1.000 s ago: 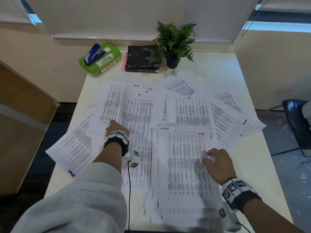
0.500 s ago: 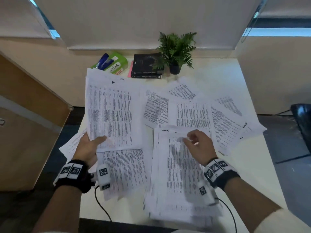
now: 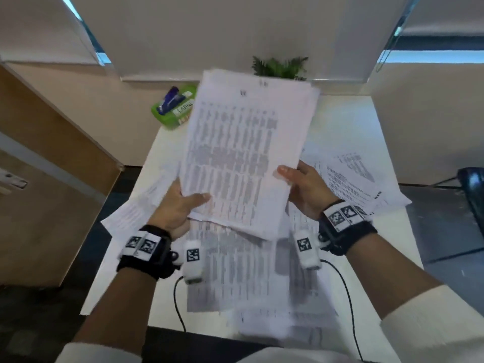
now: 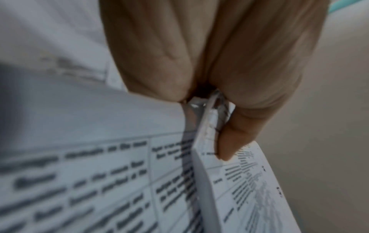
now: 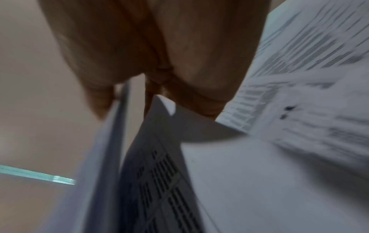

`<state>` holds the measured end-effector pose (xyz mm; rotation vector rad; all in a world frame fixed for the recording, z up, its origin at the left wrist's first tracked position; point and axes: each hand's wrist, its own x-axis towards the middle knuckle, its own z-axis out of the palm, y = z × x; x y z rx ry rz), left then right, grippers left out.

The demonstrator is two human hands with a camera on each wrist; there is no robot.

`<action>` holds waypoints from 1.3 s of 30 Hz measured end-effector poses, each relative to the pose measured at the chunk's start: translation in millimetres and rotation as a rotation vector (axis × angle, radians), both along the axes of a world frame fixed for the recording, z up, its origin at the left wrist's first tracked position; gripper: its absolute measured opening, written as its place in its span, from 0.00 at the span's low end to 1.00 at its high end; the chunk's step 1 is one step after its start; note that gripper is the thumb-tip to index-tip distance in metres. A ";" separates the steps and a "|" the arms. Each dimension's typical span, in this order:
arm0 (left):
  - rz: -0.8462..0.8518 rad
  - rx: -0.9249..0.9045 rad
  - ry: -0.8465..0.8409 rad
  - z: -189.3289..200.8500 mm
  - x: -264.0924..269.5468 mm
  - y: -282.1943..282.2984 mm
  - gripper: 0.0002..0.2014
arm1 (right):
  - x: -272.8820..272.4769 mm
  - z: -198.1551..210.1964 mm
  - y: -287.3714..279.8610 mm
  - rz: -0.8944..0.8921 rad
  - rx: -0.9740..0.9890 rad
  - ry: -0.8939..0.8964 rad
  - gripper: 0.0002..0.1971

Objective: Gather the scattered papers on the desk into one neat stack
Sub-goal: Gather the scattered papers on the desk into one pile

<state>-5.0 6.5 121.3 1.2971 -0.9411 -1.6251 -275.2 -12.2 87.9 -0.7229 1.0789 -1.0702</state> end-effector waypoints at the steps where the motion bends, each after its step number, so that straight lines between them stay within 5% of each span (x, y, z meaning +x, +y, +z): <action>1: -0.014 0.039 -0.008 -17.4 -10.6 5.5 0.25 | -9.6 -8.7 6.4 -0.020 0.025 0.035 0.25; 5: -0.037 0.236 -0.043 -94.2 -45.3 24.9 0.26 | -43.9 -59.2 35.5 -0.062 0.092 0.386 0.17; 11: -0.164 0.187 -0.554 -158.2 -71.7 40.3 0.17 | -61.5 -112.7 68.8 -0.092 0.178 0.724 0.22; 19: -0.002 0.061 -0.581 -147.8 -75.2 26.7 0.24 | -49.1 -109.9 42.3 -0.281 0.167 0.481 0.21; 22: 0.050 0.045 -0.573 -146.1 -73.3 26.2 0.23 | -50.6 -110.7 42.5 -0.287 0.110 0.679 0.10; 24: 0.051 0.059 -0.628 -145.9 -73.0 28.0 0.21 | -56.7 -114.2 47.7 -0.345 0.072 0.767 0.18; 31: 0.022 0.017 -0.732 -146.4 -82.0 24.6 0.12 | -77.5 -100.2 55.7 -0.363 0.040 0.710 0.06; 35: 0.074 -0.013 -0.675 -140.3 -84.9 18.4 0.09 | -85.0 -101.1 64.9 -0.227 0.110 0.691 0.04; 39: 0.131 0.056 -0.629 -149.6 -71.8 22.2 0.09 | -78.5 -111.3 86.3 0.089 0.288 0.578 0.06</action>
